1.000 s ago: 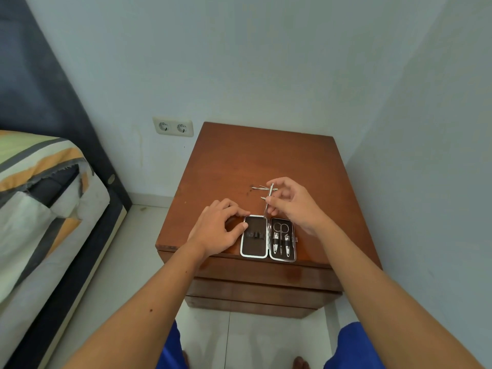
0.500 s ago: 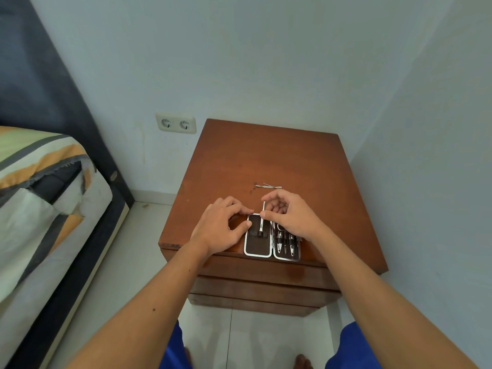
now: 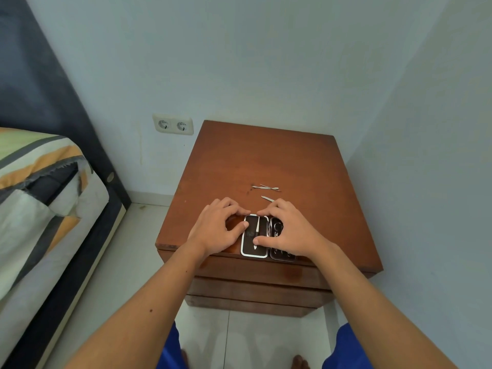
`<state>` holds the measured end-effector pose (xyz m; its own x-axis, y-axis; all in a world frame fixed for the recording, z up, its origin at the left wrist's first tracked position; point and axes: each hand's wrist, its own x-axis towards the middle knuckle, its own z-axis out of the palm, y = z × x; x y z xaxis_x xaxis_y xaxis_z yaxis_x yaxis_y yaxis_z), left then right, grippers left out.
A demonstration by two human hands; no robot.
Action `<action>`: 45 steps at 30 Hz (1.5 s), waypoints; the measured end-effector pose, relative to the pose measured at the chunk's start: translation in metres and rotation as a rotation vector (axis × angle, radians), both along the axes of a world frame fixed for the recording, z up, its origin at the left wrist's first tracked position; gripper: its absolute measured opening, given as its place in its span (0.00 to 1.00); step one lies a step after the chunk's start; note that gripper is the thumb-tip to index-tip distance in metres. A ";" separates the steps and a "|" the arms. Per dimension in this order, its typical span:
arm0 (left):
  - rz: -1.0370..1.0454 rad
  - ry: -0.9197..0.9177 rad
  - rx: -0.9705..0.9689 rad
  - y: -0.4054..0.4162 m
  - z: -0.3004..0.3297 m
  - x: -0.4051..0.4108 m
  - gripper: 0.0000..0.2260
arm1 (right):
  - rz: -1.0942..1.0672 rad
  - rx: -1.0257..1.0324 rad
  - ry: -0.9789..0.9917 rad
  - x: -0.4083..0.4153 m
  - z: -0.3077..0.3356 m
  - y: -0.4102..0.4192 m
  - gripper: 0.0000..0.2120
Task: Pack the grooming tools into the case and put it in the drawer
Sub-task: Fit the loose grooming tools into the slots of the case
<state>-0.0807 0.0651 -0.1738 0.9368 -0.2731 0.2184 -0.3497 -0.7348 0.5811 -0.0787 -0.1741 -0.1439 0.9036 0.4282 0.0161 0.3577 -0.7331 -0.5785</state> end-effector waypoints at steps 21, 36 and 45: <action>-0.013 0.004 -0.018 -0.009 0.003 -0.006 0.12 | -0.182 0.201 -0.074 0.000 0.004 -0.016 0.18; -0.004 0.002 -0.034 -0.006 0.004 0.000 0.11 | -0.325 0.046 -0.027 0.039 0.009 -0.030 0.03; 0.002 0.012 -0.028 0.000 0.000 -0.002 0.11 | -0.370 0.635 0.238 0.032 0.011 -0.036 0.09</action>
